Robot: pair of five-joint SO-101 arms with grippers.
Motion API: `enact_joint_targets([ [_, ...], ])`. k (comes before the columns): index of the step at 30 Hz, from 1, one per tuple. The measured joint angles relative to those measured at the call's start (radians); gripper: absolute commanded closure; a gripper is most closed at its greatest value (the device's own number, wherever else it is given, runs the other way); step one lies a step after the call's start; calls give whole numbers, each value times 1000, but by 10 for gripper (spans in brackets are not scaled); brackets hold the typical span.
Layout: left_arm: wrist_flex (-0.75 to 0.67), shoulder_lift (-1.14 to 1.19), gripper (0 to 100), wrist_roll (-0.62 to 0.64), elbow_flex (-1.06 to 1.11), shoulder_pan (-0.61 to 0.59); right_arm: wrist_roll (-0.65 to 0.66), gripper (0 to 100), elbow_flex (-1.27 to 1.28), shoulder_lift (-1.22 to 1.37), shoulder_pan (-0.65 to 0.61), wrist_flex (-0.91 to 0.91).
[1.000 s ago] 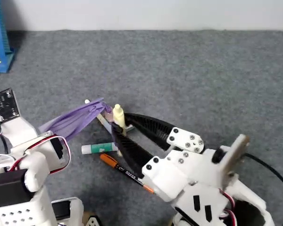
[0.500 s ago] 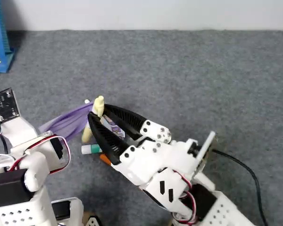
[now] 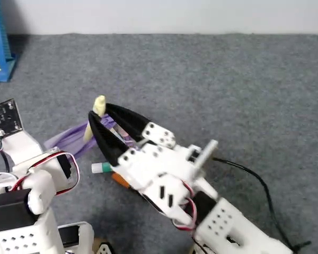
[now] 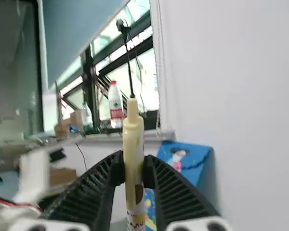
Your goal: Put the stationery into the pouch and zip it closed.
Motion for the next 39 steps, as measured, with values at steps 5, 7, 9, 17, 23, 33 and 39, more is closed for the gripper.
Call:
enact_joint_targets([
  [5,0,0,989,0,0,0,44,950,0,152,2,-89],
  [7,0,0,989,0,0,0,49,865,0,172,2,-92],
  [9,0,0,989,0,0,0,52,770,0,172,2,-71],
  [17,0,0,989,0,0,0,52,742,0,155,2,64],
  [23,0,2,989,0,0,2,52,745,-2,41,2,233],
  [33,0,2,989,0,0,-3,-31,745,-2,-143,31,810],
  [39,0,2,989,0,0,-110,-69,745,-3,-129,78,1082],
])
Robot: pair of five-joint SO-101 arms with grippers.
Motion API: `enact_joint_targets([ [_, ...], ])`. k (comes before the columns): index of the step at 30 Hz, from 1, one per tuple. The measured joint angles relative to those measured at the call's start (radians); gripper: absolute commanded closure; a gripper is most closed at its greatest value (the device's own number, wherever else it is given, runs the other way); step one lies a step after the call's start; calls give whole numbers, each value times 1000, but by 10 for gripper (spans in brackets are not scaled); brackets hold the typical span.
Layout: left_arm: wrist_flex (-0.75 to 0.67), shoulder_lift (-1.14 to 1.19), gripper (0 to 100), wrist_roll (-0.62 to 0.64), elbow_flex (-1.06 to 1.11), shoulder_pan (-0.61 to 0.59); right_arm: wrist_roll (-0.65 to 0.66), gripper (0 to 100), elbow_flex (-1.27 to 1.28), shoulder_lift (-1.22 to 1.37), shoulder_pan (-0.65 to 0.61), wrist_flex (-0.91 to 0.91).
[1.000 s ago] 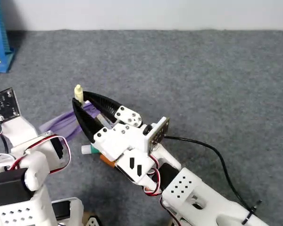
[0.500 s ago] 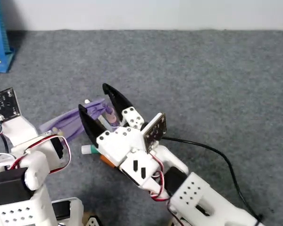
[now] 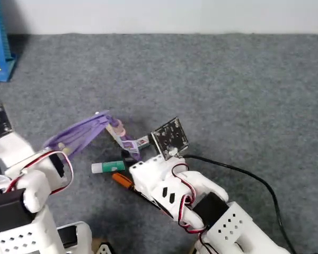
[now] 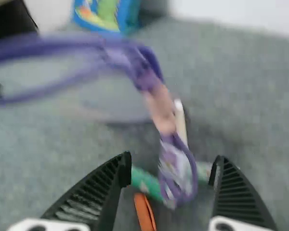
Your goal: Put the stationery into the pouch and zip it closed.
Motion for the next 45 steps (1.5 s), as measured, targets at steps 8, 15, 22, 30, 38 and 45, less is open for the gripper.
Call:
enact_joint_targets([
  [8,0,0,989,-29,0,-75,-3,746,0,230,71,5],
  [15,0,0,989,-38,0,-80,138,746,-26,520,95,-189],
  [22,0,0,989,-49,0,-80,376,743,-212,779,123,-203],
  [30,0,6,989,-49,0,-80,615,743,-336,976,147,-203],
  [38,0,9,989,-55,2,-80,692,745,-457,1155,149,-203],
  [45,0,9,989,-55,2,-81,694,757,-578,1315,149,-210],
])
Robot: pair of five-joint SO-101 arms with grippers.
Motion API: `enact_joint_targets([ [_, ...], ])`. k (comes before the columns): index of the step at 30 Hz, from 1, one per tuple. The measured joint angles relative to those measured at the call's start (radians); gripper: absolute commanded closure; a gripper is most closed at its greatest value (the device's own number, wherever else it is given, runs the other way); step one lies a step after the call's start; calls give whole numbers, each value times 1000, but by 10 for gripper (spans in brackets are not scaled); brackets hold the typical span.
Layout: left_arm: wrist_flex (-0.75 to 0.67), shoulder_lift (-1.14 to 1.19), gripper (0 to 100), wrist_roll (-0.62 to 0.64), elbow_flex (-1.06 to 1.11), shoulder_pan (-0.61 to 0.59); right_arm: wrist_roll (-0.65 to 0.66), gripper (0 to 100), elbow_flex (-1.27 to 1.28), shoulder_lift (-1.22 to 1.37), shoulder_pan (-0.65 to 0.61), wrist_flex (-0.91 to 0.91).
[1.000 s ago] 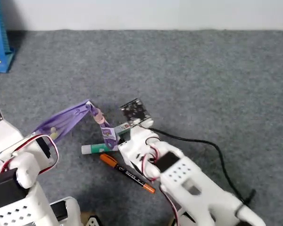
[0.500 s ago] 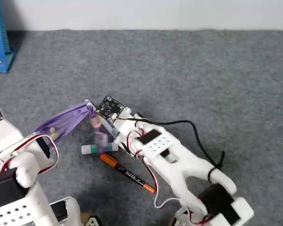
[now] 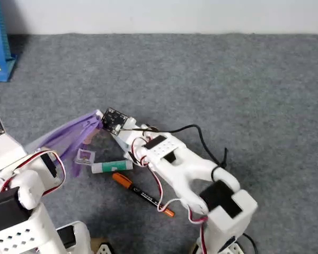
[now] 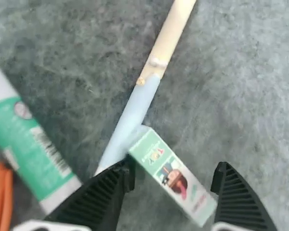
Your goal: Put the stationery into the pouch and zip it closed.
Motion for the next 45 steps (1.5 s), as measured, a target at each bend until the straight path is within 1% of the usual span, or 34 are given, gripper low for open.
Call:
enact_joint_targets([
  [2,0,0,989,0,0,-5,0,822,-12,15,0,3],
  [5,0,0,989,0,0,-5,0,975,-12,15,0,3],
  [6,0,0,989,0,0,-5,0,998,-12,15,0,3],
  [8,0,0,989,0,0,-5,0,964,-12,15,6,3],
  [10,0,0,989,0,0,-5,0,969,-14,15,25,3],
  [12,0,0,989,0,0,-5,0,994,-20,15,41,23],
  [15,0,0,989,0,0,-5,-2,991,-23,5,63,55],
  [20,0,0,989,0,0,-5,-60,991,25,-100,126,141],
  [24,0,0,989,3,0,-5,-95,991,115,-275,133,178],
  [27,0,0,989,28,0,12,-127,991,199,-440,133,183],
  [32,0,0,989,57,-29,144,-207,991,311,-749,133,184],
  [36,0,2,989,133,-72,212,-287,991,333,-999,127,273],
  [40,2,2,989,167,-101,245,-359,991,333,-1252,69,342],
  [45,2,2,989,181,-104,249,-376,991,333,-1557,-63,347],
])
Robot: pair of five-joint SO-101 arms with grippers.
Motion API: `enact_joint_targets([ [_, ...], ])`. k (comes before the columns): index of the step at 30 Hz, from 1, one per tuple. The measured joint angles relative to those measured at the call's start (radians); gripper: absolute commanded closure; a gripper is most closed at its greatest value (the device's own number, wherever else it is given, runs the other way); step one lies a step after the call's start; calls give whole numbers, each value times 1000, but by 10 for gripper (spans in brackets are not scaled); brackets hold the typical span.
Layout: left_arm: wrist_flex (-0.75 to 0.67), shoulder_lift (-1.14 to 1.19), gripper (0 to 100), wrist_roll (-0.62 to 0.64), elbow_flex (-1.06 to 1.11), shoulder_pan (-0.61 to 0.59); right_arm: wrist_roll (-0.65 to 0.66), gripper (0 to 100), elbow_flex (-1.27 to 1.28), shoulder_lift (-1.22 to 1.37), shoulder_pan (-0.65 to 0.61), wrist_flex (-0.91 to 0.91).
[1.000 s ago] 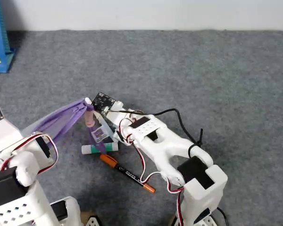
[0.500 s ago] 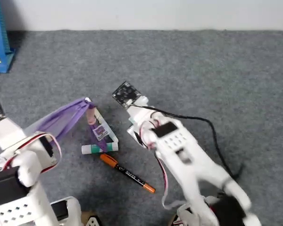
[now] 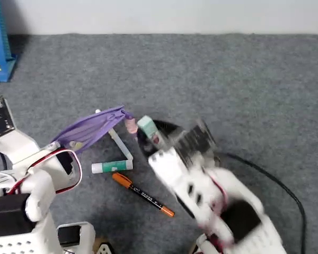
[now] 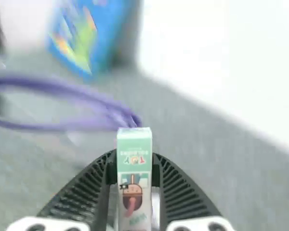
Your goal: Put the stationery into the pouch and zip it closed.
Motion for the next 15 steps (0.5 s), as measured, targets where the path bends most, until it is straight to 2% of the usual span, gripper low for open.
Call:
enact_joint_targets([
  [5,0,0,989,3,0,0,-9,991,-3,-118,-133,-78],
  [10,0,0,989,3,12,0,-120,991,0,-92,-187,-267],
  [15,0,0,989,3,20,0,-212,991,58,63,-218,-491],
])
